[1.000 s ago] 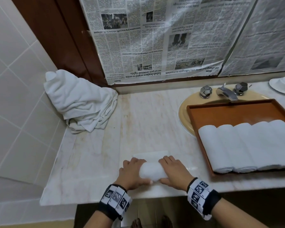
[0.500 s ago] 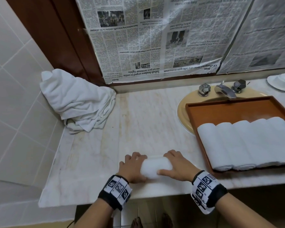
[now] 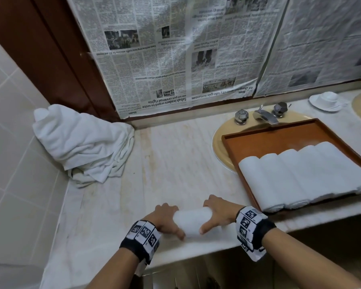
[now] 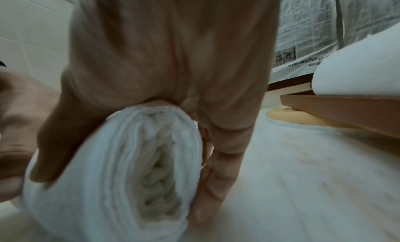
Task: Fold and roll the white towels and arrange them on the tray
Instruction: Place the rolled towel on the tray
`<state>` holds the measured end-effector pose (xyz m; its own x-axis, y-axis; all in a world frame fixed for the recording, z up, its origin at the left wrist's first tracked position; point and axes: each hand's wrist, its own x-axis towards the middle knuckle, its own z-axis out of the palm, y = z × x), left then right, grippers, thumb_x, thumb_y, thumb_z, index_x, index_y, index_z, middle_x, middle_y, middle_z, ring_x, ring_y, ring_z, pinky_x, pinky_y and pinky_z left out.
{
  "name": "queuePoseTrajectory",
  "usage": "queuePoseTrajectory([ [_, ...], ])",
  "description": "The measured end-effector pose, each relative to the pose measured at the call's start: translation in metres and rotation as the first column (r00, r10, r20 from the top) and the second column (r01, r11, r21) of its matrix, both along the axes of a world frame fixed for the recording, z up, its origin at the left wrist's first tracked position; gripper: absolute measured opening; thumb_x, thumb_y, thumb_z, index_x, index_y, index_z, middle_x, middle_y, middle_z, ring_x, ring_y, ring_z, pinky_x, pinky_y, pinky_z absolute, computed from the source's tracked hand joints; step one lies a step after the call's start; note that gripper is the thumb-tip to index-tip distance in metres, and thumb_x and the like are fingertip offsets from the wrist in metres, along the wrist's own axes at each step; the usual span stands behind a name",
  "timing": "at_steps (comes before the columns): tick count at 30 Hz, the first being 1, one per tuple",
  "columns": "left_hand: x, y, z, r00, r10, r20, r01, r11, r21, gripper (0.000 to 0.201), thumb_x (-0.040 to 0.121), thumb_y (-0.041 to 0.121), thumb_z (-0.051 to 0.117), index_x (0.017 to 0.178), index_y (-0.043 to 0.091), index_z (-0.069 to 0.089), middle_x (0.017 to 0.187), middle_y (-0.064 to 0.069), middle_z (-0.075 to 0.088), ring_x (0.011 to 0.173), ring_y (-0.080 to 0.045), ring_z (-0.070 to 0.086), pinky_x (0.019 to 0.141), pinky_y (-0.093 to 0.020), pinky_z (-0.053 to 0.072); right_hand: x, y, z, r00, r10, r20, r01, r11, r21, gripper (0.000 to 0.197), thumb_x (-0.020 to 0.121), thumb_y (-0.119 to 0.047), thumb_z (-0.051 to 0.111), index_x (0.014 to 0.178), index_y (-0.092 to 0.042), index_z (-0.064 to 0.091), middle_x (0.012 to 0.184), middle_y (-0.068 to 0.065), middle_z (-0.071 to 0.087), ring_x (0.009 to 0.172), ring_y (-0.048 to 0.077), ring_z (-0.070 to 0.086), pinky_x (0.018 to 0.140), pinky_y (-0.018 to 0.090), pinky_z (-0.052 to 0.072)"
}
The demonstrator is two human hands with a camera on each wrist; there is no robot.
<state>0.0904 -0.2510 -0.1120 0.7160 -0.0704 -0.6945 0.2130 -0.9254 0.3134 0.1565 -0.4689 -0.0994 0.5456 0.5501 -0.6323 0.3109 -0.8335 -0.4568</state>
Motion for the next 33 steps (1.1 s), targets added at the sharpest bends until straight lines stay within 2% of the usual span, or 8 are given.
queuePoseTrajectory([
  [6, 0.001, 0.008, 0.018, 0.998, -0.018, 0.06, 0.027, 0.988, -0.155, 0.072, 0.058, 0.058, 0.085, 0.116, 0.031, 0.052, 0.112, 0.007, 0.062, 0.096, -0.012, 0.059, 0.071, -0.025, 0.048, -0.009, -0.016, 0.018, 0.997, -0.07, 0.043, 0.065, 0.991, 0.115, 0.073, 0.066, -0.06, 0.081, 0.124, -0.024, 0.053, 0.117, -0.004, 0.06, 0.103, 0.016, 0.057, 0.087, 0.033, 0.053],
  [11, 0.024, 0.0, 0.055, 0.971, -0.109, 0.211, 0.157, 0.961, -0.227, 0.072, 0.059, 0.066, 0.083, 0.12, 0.04, 0.055, 0.114, 0.013, 0.063, 0.1, -0.008, 0.058, 0.077, -0.023, 0.046, -0.014, -0.043, 0.045, 0.966, -0.203, 0.158, 0.159, 0.955, 0.252, 0.067, 0.065, -0.064, 0.079, 0.121, -0.032, 0.058, 0.113, -0.012, 0.062, 0.104, 0.009, 0.058, 0.089, 0.035, 0.052],
  [14, 0.042, -0.02, 0.077, 0.945, -0.156, 0.289, 0.239, 0.93, -0.278, 0.071, 0.063, 0.064, 0.084, 0.124, 0.041, 0.056, 0.117, 0.014, 0.062, 0.103, -0.007, 0.058, 0.08, -0.021, 0.048, -0.019, -0.07, 0.058, 0.92, -0.333, 0.206, 0.258, 0.912, 0.321, 0.072, 0.065, -0.061, 0.081, 0.127, -0.032, 0.057, 0.114, -0.013, 0.062, 0.104, 0.007, 0.056, 0.089, 0.025, 0.047],
  [18, 0.063, -0.062, 0.093, 0.901, -0.213, 0.377, 0.338, 0.89, -0.307, 0.071, 0.06, 0.069, 0.081, 0.121, 0.044, 0.055, 0.114, 0.019, 0.062, 0.101, 0.0, 0.058, 0.076, -0.016, 0.046, -0.025, -0.115, 0.07, 0.847, -0.47, 0.249, 0.36, 0.852, 0.381, 0.078, 0.063, -0.06, 0.083, 0.131, -0.031, 0.057, 0.12, -0.014, 0.061, 0.109, 0.003, 0.054, 0.094, 0.021, 0.042],
  [21, 0.077, -0.102, 0.102, 0.871, -0.257, 0.419, 0.406, 0.856, -0.32, 0.066, 0.063, 0.065, 0.083, 0.12, 0.045, 0.056, 0.113, 0.023, 0.061, 0.101, 0.003, 0.056, 0.077, -0.013, 0.044, -0.027, -0.153, 0.077, 0.802, -0.541, 0.253, 0.419, 0.812, 0.405, 0.074, 0.062, -0.062, 0.083, 0.127, -0.034, 0.058, 0.116, -0.019, 0.062, 0.107, -0.001, 0.055, 0.091, 0.019, 0.042],
  [25, 0.102, -0.163, 0.106, 0.836, -0.339, 0.431, 0.487, 0.821, -0.298, 0.07, 0.062, 0.067, 0.082, 0.122, 0.042, 0.057, 0.113, 0.02, 0.062, 0.103, -0.001, 0.058, 0.083, -0.022, 0.053, -0.027, -0.211, 0.08, 0.745, -0.624, 0.236, 0.487, 0.75, 0.447, 0.069, 0.062, -0.057, 0.086, 0.122, -0.035, 0.06, 0.114, -0.017, 0.064, 0.107, -0.001, 0.057, 0.093, 0.019, 0.044],
  [28, 0.121, -0.212, 0.108, 0.796, -0.391, 0.461, 0.542, 0.801, -0.256, 0.071, 0.061, 0.069, 0.081, 0.123, 0.043, 0.057, 0.113, 0.021, 0.061, 0.105, -0.002, 0.056, 0.085, -0.021, 0.049, -0.022, -0.259, 0.08, 0.713, -0.659, 0.238, 0.509, 0.721, 0.47, 0.072, 0.063, -0.054, 0.087, 0.126, -0.031, 0.059, 0.116, -0.016, 0.062, 0.109, 0.0, 0.056, 0.093, 0.018, 0.042],
  [33, 0.151, -0.287, 0.122, 0.738, -0.464, 0.49, 0.616, 0.761, -0.206, 0.068, 0.062, 0.073, 0.077, 0.122, 0.046, 0.057, 0.114, 0.021, 0.062, 0.102, 0.0, 0.057, 0.086, -0.023, 0.049, -0.012, -0.33, 0.084, 0.642, -0.718, 0.268, 0.556, 0.677, 0.483, 0.075, 0.067, -0.047, 0.088, 0.132, -0.025, 0.057, 0.114, -0.016, 0.058, 0.108, 0.0, 0.052, 0.081, 0.0, 0.035],
])
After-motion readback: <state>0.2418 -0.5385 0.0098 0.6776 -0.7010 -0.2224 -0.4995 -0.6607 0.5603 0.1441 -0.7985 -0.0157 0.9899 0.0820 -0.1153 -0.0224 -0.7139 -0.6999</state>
